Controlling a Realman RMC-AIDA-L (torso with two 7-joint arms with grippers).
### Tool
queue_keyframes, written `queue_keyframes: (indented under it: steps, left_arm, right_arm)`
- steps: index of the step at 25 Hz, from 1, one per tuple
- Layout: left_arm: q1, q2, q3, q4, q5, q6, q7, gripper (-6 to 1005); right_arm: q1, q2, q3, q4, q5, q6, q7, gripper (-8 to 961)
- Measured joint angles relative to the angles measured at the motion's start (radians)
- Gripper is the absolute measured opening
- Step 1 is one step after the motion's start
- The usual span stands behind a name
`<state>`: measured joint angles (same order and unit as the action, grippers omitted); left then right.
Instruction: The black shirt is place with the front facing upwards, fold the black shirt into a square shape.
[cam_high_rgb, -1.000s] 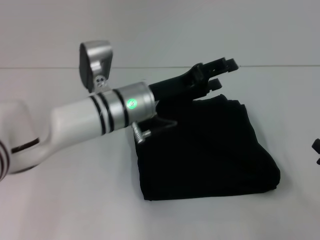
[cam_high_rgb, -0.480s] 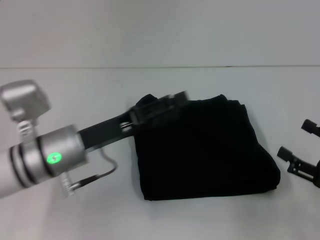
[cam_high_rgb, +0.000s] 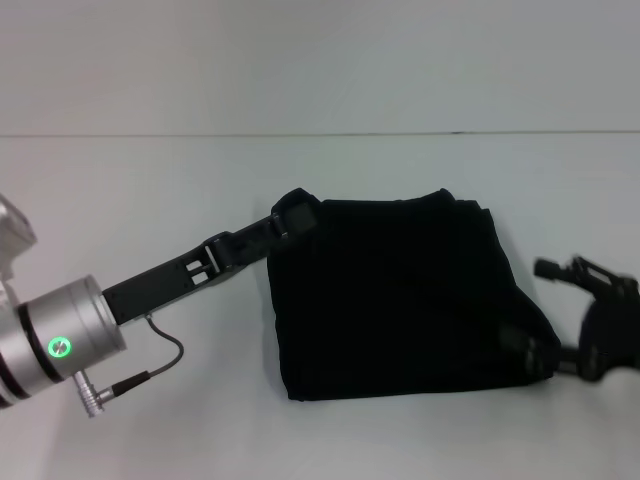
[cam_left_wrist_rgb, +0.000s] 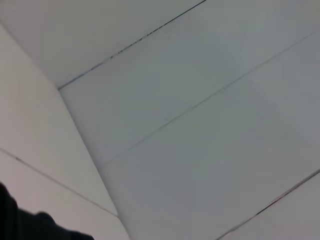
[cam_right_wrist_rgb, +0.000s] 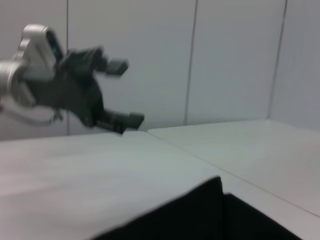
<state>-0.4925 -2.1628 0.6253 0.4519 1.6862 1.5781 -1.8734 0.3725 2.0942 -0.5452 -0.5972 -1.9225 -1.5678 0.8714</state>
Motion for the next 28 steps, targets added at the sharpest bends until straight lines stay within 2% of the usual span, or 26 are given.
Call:
queue_keyframes:
  steps: [3,7,10,14,18,23,28]
  left_arm:
    - [0.019,0.001,-0.022,0.032,0.013,0.002,0.085,858]
    - [0.053,0.018,-0.049,0.084,0.051,0.011,0.165,855]
    - [0.086,0.024,-0.121,0.117,0.086,0.042,0.262,854]
    - [0.128,0.032,-0.236,0.130,0.095,0.124,0.396,851]
    - [0.176,0.022,-0.292,0.126,0.099,0.185,0.519,847]
    - [0.216,0.007,-0.314,0.118,0.099,0.190,0.583,847]
    - [0.223,0.002,-0.322,0.082,0.096,0.157,0.625,847]
  right_arm:
    - [0.041,-0.001,-0.073,-0.124,-0.015,-0.001,0.227,916]
    - [0.098,-0.005,-0.225,-0.368,-0.083,0.011,0.613,914]
    - [0.187,-0.007,-0.323,-0.493,-0.240,0.016,0.856,913]
    - [0.321,0.002,-0.453,-0.551,-0.489,-0.012,1.046,911]
    - [0.393,0.012,-0.580,-0.577,-0.567,-0.023,1.098,912]
    - [0.383,0.013,-0.646,-0.626,-0.563,-0.010,1.068,912]
    - [0.369,0.014,-0.754,-0.682,-0.594,0.008,1.052,913]
